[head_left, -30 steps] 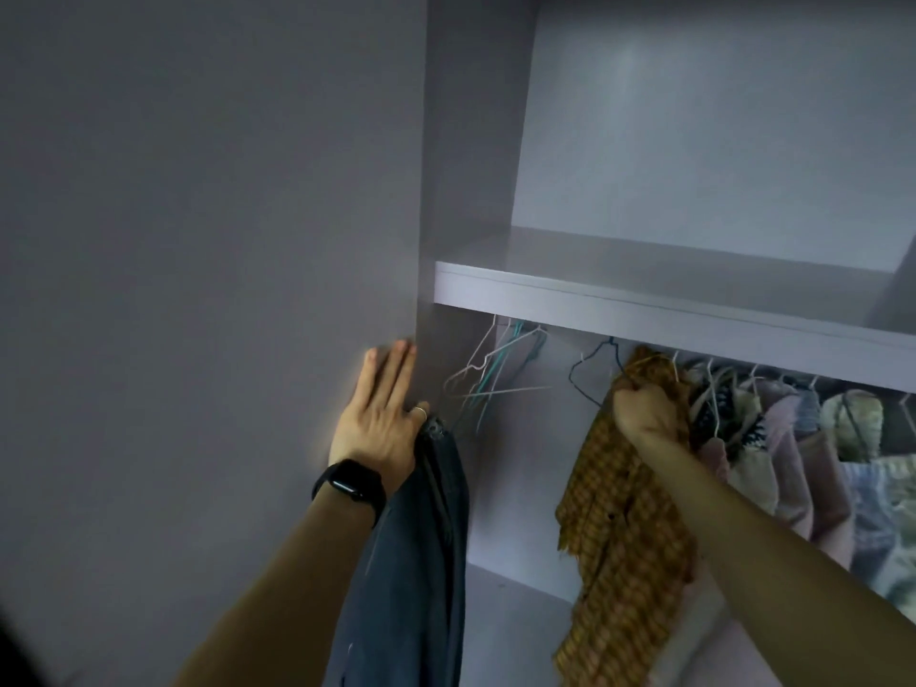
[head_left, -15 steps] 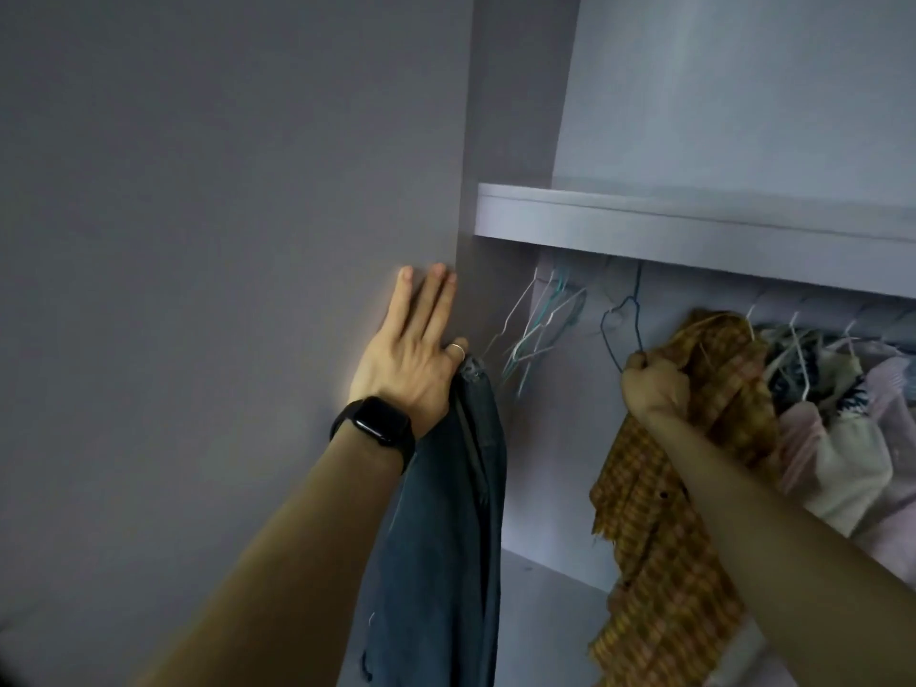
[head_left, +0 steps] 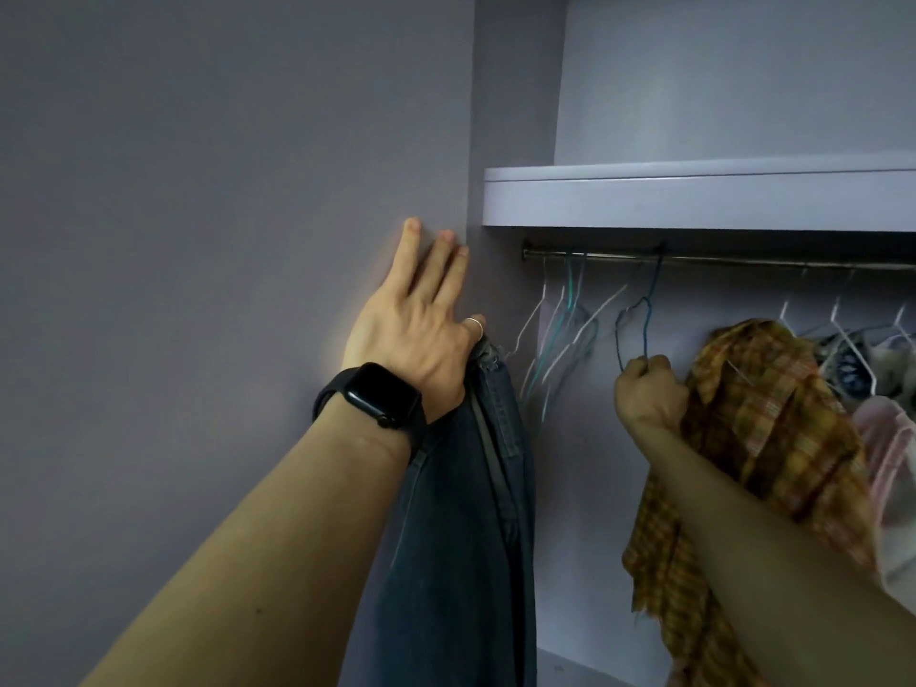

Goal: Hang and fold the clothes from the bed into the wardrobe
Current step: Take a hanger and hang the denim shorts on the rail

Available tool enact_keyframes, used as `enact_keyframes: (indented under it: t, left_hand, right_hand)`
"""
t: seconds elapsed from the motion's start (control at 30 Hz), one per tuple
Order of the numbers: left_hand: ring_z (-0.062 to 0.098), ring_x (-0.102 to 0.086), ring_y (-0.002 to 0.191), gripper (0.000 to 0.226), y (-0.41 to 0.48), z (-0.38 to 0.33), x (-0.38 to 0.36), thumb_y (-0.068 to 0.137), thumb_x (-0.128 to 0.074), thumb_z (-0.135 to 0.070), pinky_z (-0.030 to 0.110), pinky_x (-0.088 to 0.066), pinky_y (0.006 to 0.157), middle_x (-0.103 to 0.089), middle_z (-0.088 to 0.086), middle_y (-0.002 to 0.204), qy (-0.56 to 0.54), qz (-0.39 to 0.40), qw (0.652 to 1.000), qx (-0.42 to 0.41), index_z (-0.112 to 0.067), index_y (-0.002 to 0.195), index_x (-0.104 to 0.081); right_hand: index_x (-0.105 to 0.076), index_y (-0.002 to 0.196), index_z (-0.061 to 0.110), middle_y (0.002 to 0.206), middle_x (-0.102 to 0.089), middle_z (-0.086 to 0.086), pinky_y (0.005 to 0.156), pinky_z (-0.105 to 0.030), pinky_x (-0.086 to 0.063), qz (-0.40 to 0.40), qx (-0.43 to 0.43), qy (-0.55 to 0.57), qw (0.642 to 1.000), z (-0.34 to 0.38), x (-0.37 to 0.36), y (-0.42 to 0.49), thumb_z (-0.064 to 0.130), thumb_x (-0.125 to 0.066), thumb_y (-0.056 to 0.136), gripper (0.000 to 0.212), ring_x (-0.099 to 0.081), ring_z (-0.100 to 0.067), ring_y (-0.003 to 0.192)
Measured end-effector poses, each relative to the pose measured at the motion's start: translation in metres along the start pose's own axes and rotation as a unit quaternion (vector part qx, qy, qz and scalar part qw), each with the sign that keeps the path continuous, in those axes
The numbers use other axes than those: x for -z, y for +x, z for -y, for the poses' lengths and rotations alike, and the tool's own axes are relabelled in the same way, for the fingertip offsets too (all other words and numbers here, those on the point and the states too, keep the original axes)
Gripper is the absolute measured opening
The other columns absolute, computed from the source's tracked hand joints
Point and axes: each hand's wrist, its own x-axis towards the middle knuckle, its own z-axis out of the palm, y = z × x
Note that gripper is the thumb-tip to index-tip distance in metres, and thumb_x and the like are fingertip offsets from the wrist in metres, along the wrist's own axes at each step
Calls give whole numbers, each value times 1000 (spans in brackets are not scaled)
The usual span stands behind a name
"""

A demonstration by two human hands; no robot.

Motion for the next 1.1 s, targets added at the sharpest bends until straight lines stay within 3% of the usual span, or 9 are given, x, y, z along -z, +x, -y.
enact_keyframes:
  t: [0.1, 0.2, 0.33, 0.47, 0.63, 0.77, 0.87, 0.97, 1.1]
  left_hand:
    - [40, 15, 151, 58, -1, -1, 0, 97, -16, -50, 67, 25, 108, 9, 19, 164, -4, 0, 1000, 3, -41, 154, -22]
    - [39, 14, 151, 57, -1, -1, 0, 97, -16, -49, 66, 24, 109, 10, 18, 164, -5, 2, 1000, 6, -41, 153, -24]
    - [39, 16, 151, 57, -3, -1, 2, 97, -18, -48, 66, 25, 109, 12, 19, 164, -15, 5, 1000, 9, -40, 154, -23]
    - [40, 17, 150, 57, -3, 0, 4, 99, -17, -47, 65, 26, 108, 13, 20, 163, -28, 8, 1000, 8, -39, 154, -23]
    - [40, 17, 150, 56, -2, 1, 5, 99, -16, -47, 65, 27, 108, 12, 20, 164, -31, 8, 999, 3, -40, 154, -22]
    - [34, 9, 153, 56, -5, -5, 0, 98, -23, -48, 64, 27, 108, 0, 10, 167, -103, -15, 995, -4, -39, 153, -29]
    - [24, 13, 153, 52, -12, -36, -5, 98, -35, -43, 55, 18, 118, 5, 4, 167, -267, -18, 963, -39, -37, 150, -34]
    - [23, 9, 153, 49, -15, -81, -7, 100, -40, -40, 47, 10, 123, 9, 3, 167, -339, 22, 933, -117, -35, 149, -36]
    - [22, -28, 147, 35, 3, -127, -3, 102, -48, -31, 34, -30, 116, -3, 0, 165, -577, 87, 812, 3, -26, 137, -51]
  right_hand:
    - [-60, 110, -2, 110, -63, -32, 88, -44, -47, -6, -17, 17, 1000, -3, 0, -2, 26, -36, 103, 38, -57, -48, 103]
    - [-61, 103, 1, 100, -64, -31, 82, -44, -49, -13, 5, 12, 1000, -9, 4, -4, 28, -39, 101, 35, -59, -46, 92]
    - [-65, 94, 2, 97, -64, -26, 79, -37, -35, -3, -7, 19, 1000, -16, 13, 2, 28, -40, 99, 36, -43, -30, 82]
    - [-65, 85, 8, 89, -61, -19, 74, -36, -41, -11, -38, 61, 997, -23, 18, 5, 32, -42, 97, 35, -53, -34, 82]
    - [-69, 84, 24, 93, -58, -3, 76, -36, -41, 63, -77, 98, 990, -23, 28, 5, 38, -49, 95, 27, -53, -30, 85]
    - [-66, 84, 14, 91, -61, -8, 73, -35, -40, 75, -74, 82, 991, -15, 36, 3, 36, -42, 98, 36, -55, -32, 83]
    - [-62, 74, 14, 82, -61, -6, 68, -33, -39, 77, -69, 86, 991, -6, 41, 0, 37, -42, 100, 40, -53, -25, 71]
    - [-61, 71, 17, 76, -55, 0, 74, -33, -41, 90, -72, 89, 989, -1, 40, -2, 37, -43, 100, 40, -52, -24, 72]
    - [-59, 70, 16, 75, -61, -4, 63, -32, -40, 105, -57, 95, 988, -9, 39, 1, 35, -42, 99, 39, -57, -25, 73]
